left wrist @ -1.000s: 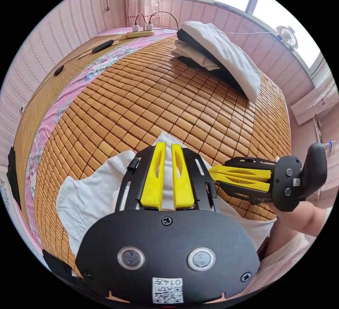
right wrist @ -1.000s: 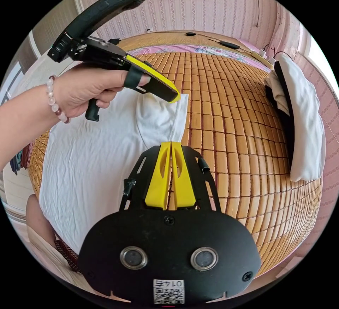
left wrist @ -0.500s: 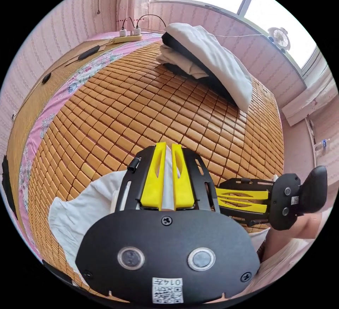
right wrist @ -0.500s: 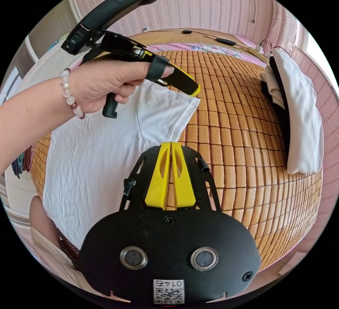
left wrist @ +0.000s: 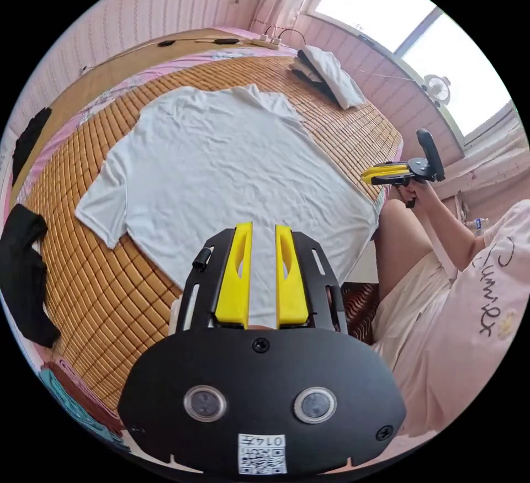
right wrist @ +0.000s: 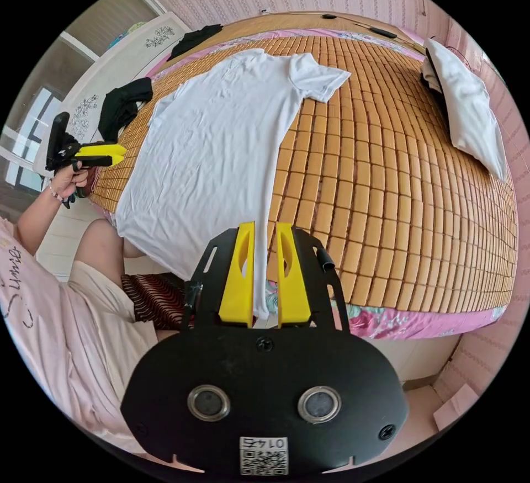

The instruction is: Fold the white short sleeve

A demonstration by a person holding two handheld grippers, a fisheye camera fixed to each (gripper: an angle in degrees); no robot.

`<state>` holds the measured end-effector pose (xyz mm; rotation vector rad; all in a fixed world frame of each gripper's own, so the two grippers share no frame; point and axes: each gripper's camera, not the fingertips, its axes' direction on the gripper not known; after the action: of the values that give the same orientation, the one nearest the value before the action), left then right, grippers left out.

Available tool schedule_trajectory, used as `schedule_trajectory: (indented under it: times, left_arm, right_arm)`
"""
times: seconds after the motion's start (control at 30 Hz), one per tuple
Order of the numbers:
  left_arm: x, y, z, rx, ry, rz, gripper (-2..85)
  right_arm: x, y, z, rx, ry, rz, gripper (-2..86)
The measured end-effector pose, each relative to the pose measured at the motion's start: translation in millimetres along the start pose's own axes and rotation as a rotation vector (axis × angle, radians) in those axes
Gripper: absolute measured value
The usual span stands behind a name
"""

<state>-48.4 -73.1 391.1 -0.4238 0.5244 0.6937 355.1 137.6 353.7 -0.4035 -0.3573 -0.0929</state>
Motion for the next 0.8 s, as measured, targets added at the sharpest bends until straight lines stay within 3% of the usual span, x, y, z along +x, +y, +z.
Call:
schedule_trajectory:
  times: [0.07, 0.27, 0.8]
  left_arm:
    - [-2, 72, 6, -0.079, -0.018, -0.116, 6.9]
    - [-8, 143, 17, -0.128, -0.038, -0.244, 7.7]
    - [-7, 157, 24, -0.234, -0.150, -0.211, -0.8]
  right_arm:
    - [-13, 13, 5, -0.076, 0.041, 0.015, 7.6]
    - [-26, 11, 23, -0.211, 0.107, 0.041, 8.3]
    - [-44, -37, 30, -0.308, 0.115, 0.004, 0.5]
